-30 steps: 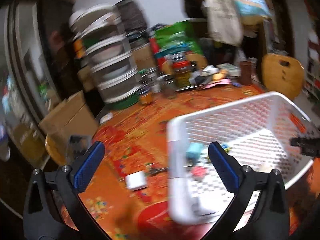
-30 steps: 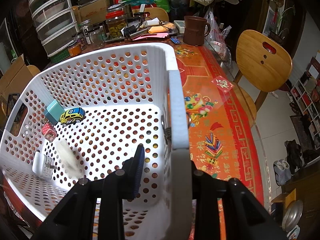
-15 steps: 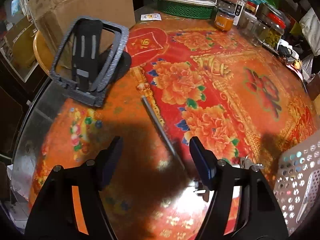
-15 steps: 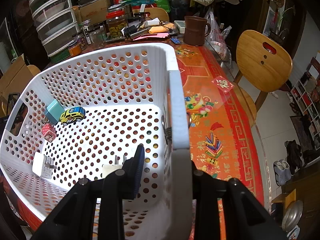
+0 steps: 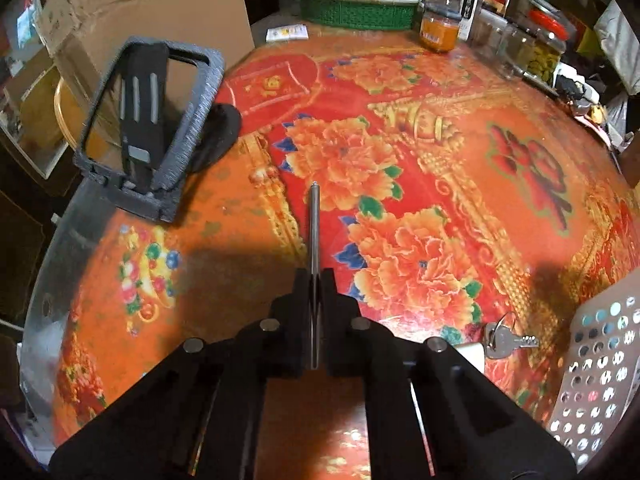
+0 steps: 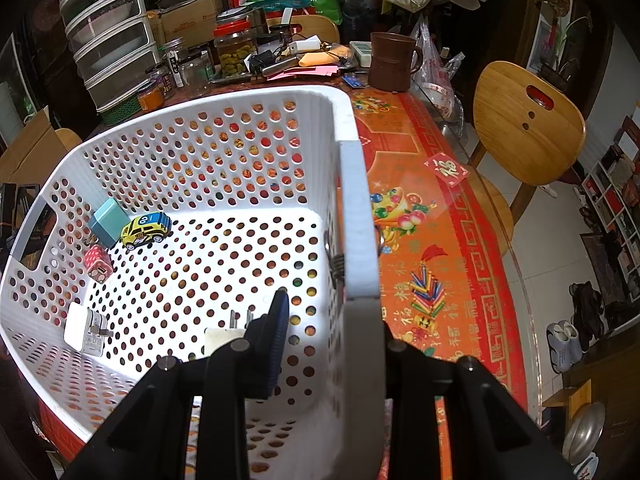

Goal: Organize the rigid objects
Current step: 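Pinch the thin metal rod on the table with the left tool, then carry the metal rod into the basket and open the left tool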

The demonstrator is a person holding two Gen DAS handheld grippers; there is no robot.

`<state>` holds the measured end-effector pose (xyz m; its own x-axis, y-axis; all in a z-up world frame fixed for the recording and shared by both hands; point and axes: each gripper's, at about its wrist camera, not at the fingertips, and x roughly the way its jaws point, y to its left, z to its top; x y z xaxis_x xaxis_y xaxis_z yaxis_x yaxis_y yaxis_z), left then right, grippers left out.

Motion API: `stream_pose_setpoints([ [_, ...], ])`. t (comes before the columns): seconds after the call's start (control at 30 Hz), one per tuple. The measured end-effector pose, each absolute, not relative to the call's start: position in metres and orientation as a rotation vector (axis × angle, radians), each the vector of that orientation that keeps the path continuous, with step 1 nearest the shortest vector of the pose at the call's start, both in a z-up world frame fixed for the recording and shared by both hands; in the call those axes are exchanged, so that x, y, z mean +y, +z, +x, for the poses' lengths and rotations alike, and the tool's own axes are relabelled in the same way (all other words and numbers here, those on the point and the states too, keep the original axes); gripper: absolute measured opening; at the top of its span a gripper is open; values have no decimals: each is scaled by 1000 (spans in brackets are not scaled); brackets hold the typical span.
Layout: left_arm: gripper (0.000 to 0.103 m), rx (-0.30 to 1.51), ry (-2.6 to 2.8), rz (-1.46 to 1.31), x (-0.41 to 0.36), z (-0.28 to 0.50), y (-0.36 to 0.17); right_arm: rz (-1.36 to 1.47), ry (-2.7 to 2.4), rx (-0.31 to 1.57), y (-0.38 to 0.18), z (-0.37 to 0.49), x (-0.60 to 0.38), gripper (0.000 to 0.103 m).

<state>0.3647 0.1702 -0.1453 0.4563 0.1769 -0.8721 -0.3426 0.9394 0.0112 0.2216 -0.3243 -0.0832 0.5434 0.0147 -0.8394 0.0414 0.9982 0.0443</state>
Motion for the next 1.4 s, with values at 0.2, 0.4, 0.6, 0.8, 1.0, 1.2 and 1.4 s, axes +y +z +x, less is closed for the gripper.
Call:
stream_pose_setpoints([
  [0.2,5,957,385,-111,174,343,-114,63,-16,993,-83,222,-324,28],
  [0.4,5,868,454,-5,153,322,-77,63,-16,993,-83,222,-324,28],
  [0.6,5,765,447,91,108,294,-37,63,-16,993,-83,222,-323,28],
  [0.8,5,674,338,138,49,262,-1,63,-16,993,-83,222,-323,28],
  [1.0,5,635,254,185,-6,240,20,63,-15,994,-84,222,-323,28],
  [1.2,5,628,186,246,-57,227,19,63,-15,993,-84,222,-323,28],
  [1.4,5,640,154,284,-91,227,10,62,-9,993,-85,222,-322,28],
])
